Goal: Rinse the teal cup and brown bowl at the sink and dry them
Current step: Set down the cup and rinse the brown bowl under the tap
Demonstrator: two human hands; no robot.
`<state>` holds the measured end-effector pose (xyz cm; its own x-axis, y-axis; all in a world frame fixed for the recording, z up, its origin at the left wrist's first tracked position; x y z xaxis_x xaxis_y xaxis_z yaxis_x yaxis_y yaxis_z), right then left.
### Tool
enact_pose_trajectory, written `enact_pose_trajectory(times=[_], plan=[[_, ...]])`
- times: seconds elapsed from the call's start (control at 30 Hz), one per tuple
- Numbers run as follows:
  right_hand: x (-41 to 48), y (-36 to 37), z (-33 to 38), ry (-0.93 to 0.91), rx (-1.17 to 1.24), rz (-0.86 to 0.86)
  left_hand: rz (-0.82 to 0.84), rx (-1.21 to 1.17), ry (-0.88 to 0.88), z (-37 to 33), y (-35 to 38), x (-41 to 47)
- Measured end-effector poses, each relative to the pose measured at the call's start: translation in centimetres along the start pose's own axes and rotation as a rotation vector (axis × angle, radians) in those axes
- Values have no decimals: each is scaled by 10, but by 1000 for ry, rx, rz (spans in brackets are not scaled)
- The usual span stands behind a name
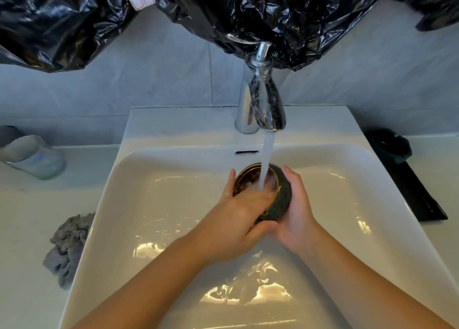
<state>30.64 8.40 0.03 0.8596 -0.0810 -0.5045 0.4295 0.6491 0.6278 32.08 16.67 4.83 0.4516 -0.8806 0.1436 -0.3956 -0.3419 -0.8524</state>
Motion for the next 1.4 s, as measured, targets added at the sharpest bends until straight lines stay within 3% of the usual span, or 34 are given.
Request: enact_pose_trajectory(times=[0.1,0.23,0.33,0.43,0.57,0.73,0.83,0.9,1.03,1.1,1.2,1.33,1.4], plan=[[-2,-1,10,-34,35,20,-69,-73,62,8,-13,-4],[-2,4,11,-52,-18,76,-26,354,140,18,-16,-1],[-1,4,8,-58,-66,57,12,493,64,14,-6,9],[1,0,7,-78,-58,2,-13,361,-3,9,3,10],[1,-1,7,-52,-33,4,-31,24,69,2,-2,9],[3,0,11,-82,30,12,-119,379,83,12,-17,8],[2,3,13,-129,2,43,-163,363,156,-1,-17,8],[2,2,11,-136,-31,41,-108,153,132,-7,-15,11],[2,0,4,-115,-45,46,-31,-354,-166,-4,-6,15],[1,0,3,-97,-62,70,-15,-237,-40,-7,-2,13],[2,1,4,-53,-55,72,8,224,155,4,1,7],[4,0,4,-29,-35,24,-120,28,-93,-8,-8,15],[5,-5,5,-36,-18,12,-89,-100,-144,-9,-4,15]])
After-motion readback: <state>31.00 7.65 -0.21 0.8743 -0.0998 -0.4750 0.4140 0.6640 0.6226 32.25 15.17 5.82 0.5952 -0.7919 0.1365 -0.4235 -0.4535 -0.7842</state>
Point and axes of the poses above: each hand's wrist, its own x-axis towards the middle knuckle, its own y-axis out of the palm, z = x × y, the point moved 7 cm from there along x, towards the middle knuckle, and after that the axes turned 1 degree about -x, right-handed, at the moved point
